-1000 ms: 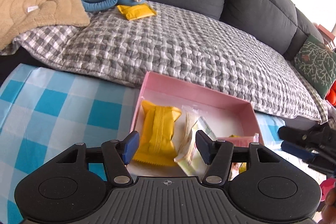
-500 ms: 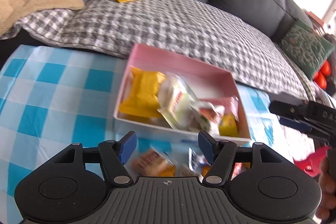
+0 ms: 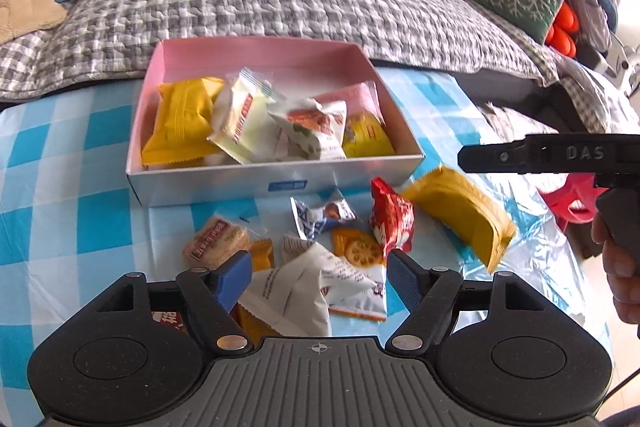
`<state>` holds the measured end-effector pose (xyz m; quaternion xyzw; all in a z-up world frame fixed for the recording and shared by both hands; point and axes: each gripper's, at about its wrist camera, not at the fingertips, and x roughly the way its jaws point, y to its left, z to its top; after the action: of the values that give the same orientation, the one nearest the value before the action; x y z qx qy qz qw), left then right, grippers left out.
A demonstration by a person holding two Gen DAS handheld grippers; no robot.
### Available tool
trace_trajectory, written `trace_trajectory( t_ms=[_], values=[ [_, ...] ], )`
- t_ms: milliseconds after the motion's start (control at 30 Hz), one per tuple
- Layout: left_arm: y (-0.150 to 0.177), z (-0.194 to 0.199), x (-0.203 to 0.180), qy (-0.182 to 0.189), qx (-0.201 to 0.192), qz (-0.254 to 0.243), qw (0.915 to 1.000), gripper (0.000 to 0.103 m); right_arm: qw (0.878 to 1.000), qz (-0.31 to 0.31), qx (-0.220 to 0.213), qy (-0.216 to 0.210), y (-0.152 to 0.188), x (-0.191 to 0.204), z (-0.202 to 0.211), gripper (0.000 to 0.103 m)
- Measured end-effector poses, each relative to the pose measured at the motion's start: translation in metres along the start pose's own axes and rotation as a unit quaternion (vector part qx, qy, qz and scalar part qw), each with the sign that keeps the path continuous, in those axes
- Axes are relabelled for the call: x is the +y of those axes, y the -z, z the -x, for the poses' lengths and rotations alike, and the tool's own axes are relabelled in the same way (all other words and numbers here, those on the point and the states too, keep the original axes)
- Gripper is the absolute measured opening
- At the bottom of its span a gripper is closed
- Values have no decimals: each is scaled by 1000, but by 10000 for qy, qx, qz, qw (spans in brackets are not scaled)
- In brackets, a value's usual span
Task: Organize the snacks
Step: 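Withdraw both open tools from the box back over the snack pile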
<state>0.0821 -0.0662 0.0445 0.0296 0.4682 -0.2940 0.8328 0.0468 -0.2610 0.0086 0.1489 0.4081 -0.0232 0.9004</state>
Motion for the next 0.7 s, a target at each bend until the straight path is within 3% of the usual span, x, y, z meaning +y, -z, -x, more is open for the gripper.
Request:
trace_trajectory(
  t_ms=[300, 433, 700],
  values=[
    [5, -9, -2, 83, 133, -216, 9996, 75, 9974, 315, 499, 413, 11, -5, -18, 88],
    [8, -14, -8, -94, 149, -518, 9985, 76, 9955, 495, 659, 458, 15, -2, -23, 87],
    [10, -19, -7, -512, -88, -742, 9959, 75, 9912, 633, 949, 664, 14, -7, -31, 73]
  ],
)
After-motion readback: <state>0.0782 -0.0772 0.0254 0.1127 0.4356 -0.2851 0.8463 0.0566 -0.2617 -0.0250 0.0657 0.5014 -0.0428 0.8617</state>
